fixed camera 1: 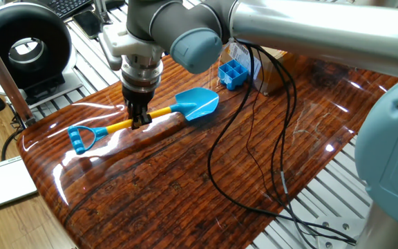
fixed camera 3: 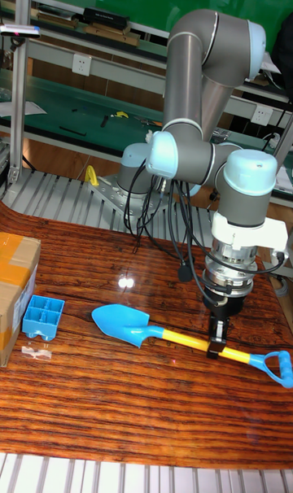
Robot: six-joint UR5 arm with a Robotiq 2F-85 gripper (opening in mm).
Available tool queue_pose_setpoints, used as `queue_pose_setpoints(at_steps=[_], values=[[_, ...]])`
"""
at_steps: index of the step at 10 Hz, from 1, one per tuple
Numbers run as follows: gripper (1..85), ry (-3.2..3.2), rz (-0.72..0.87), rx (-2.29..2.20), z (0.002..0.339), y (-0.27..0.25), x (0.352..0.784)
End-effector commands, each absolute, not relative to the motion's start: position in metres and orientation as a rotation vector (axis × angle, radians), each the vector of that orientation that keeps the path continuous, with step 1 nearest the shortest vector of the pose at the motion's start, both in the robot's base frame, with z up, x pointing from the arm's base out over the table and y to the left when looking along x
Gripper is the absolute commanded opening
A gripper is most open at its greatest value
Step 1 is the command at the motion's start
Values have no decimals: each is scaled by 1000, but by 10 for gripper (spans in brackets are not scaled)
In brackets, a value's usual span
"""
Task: Use a shovel to scoop up an object
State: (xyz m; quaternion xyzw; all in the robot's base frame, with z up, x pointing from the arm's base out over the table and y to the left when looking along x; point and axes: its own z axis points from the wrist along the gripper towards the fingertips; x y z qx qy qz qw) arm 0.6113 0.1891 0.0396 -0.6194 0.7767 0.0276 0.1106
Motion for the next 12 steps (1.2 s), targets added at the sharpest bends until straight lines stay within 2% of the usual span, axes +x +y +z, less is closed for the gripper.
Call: queue_pose_setpoints(at_steps=[1, 6, 12], values=[[13, 2263, 118, -1791, 43, 198, 614], [13, 2238, 77, -1694, 49, 203, 636], [13, 2222, 102, -1698, 50, 208, 635]])
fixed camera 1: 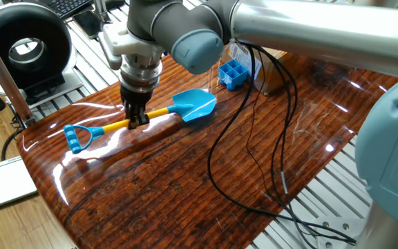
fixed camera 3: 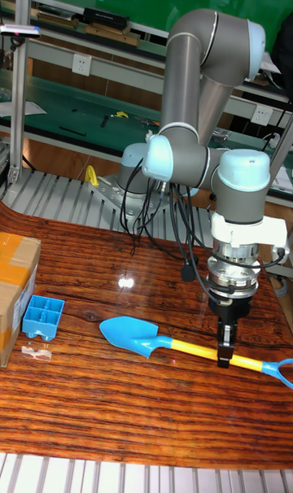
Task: Use a shovel to scoop up an object
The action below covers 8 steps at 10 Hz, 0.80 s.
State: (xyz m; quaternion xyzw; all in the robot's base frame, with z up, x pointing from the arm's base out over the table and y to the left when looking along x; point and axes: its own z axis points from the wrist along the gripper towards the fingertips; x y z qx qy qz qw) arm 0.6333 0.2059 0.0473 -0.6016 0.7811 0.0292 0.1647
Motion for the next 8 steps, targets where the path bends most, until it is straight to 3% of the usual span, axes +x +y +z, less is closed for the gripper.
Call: queue_pose_setpoints(at_steps=[1, 8], values=[[13, 2218, 128, -1696, 51, 213, 632], [13, 2198, 201, -1767, 99, 181, 618]])
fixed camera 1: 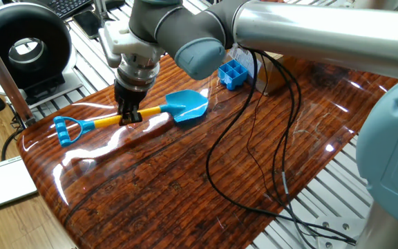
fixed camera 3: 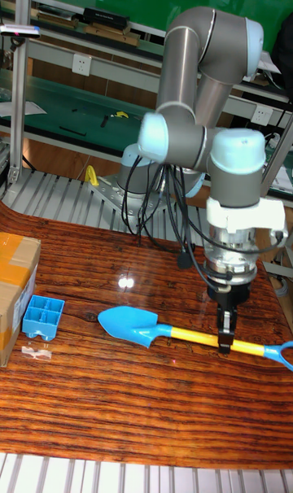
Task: Use a shovel to scoop up an object
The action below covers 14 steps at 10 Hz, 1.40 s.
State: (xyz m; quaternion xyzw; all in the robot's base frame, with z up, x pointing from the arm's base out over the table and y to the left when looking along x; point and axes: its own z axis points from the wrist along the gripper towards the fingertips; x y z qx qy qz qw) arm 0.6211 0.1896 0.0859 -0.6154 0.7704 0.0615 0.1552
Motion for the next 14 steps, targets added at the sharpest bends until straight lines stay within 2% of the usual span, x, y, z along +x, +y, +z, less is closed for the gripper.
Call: queue_pose_setpoints(at_steps=[1, 10, 14], values=[[13, 2199, 206, -1759, 100, 182, 619], [13, 2173, 200, -1752, 102, 186, 624], [13, 2102, 231, -1775, 87, 174, 620]])
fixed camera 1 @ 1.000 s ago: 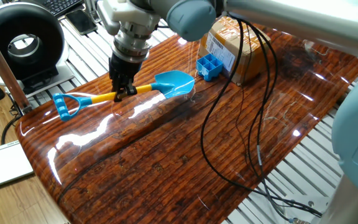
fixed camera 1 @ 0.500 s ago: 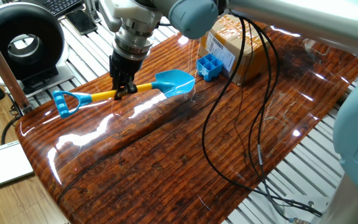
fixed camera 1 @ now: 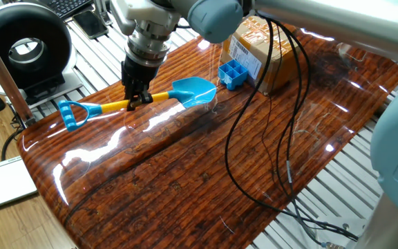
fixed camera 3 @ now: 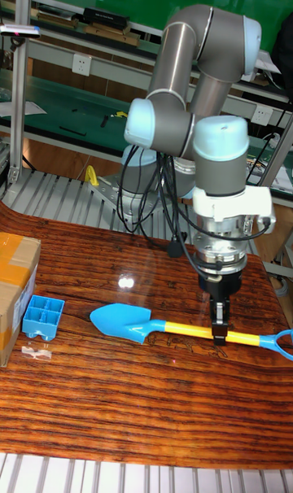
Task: Use a shovel to scoop up an object
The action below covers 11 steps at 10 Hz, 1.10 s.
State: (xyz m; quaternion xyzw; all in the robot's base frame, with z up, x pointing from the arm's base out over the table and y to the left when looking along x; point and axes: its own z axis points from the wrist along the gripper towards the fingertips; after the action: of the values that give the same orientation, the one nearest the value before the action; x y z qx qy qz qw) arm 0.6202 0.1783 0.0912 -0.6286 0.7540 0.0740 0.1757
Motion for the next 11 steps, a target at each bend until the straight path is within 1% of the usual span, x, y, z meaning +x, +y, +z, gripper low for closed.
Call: queue_pose_setpoints(at_steps=[1, 3, 6, 11], values=[[13, 2095, 237, -1773, 87, 176, 620], [13, 2090, 248, -1760, 88, 181, 621], [13, 2134, 204, -1741, 85, 172, 625], [13, 2069, 242, -1772, 87, 171, 621]])
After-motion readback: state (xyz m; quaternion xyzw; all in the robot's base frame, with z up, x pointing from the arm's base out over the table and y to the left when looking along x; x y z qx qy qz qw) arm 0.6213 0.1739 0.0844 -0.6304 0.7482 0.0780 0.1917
